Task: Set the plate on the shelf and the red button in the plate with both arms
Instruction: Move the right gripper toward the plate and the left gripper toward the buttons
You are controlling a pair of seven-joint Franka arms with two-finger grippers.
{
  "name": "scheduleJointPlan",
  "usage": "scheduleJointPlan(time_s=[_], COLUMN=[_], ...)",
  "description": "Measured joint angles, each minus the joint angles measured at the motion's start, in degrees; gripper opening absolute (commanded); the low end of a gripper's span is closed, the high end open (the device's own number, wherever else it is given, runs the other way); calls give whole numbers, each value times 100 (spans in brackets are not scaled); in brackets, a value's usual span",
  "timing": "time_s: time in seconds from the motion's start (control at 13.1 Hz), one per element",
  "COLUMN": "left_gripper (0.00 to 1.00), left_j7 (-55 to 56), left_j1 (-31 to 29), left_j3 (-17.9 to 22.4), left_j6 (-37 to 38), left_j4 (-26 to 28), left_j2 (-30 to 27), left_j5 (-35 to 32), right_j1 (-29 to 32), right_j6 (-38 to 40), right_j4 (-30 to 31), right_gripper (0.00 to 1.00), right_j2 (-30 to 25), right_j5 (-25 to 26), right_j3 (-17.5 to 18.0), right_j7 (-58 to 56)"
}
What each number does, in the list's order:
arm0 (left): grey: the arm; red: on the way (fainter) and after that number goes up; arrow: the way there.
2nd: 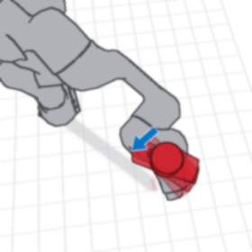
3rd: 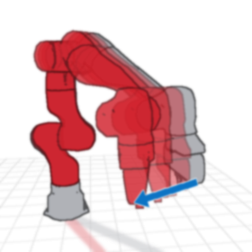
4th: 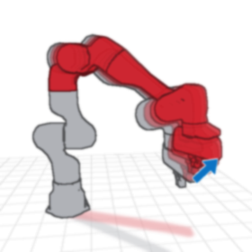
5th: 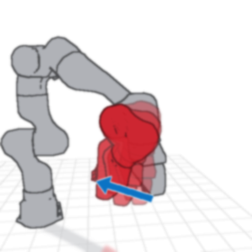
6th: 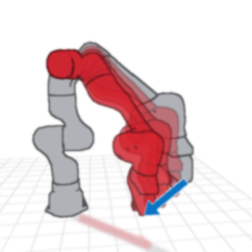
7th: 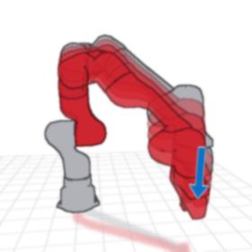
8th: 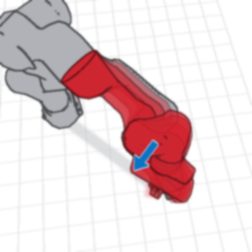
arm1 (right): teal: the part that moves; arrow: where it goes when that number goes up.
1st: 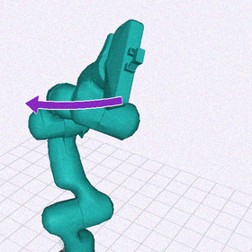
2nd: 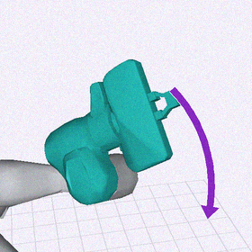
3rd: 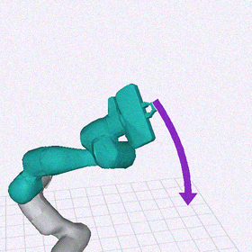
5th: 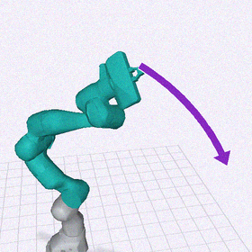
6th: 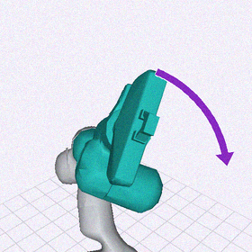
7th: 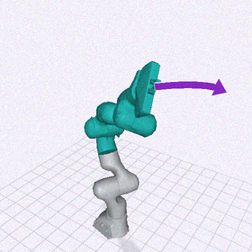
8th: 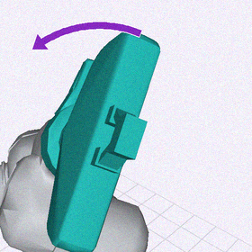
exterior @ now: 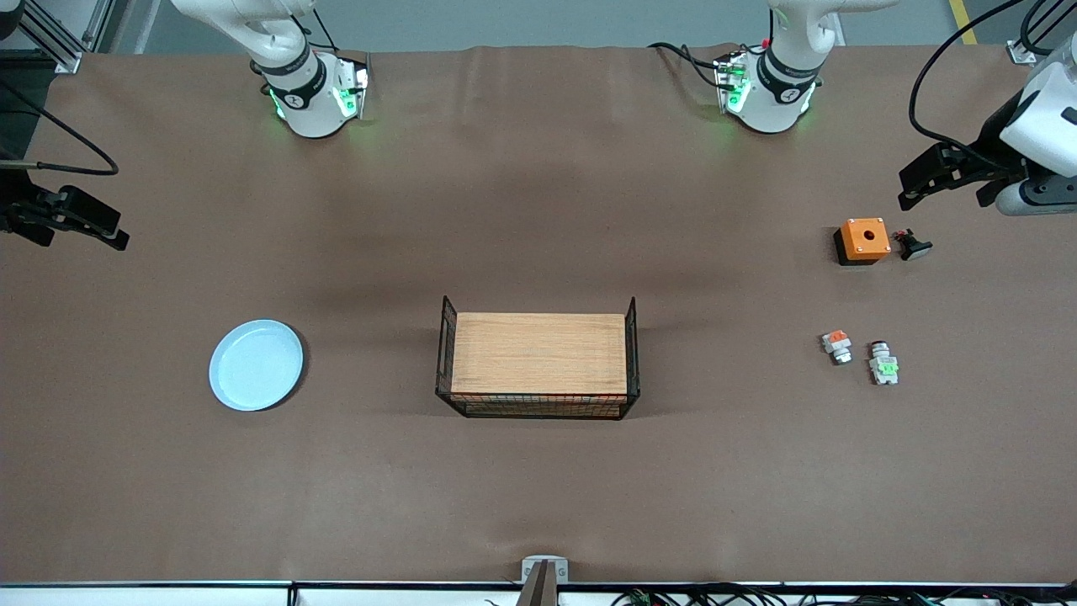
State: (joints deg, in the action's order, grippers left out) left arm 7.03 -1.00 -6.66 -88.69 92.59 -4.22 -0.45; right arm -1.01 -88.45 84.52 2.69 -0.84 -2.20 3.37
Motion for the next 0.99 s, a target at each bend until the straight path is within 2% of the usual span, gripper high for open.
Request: scheduleJointPlan(time_s=[0.38, 0.53, 0.76, 0.99], left_gripper=[100, 100, 100, 100], left_j7=[-2, -91, -499, -554], left_j1=[-72, -279, -719, -798], left_j3=[33, 46, 63, 64], left_j6=[5, -49, -529, -1361], left_j4=[-29, -28, -2, 337], left_j2=[34, 213, 731, 1114], left_j5=[-42, -119, -124, -483], right_j1=[0, 0, 0, -21], right_j6=[0, 0, 0, 0], right_j4=[-1, -1, -2, -4], right_gripper=[100, 100, 100, 100], right_j2=[1, 12, 56, 125], right_j5=[0, 0, 0, 0], right_j3=[-1, -5, -6, -6], right_j7=[0, 0, 0, -4])
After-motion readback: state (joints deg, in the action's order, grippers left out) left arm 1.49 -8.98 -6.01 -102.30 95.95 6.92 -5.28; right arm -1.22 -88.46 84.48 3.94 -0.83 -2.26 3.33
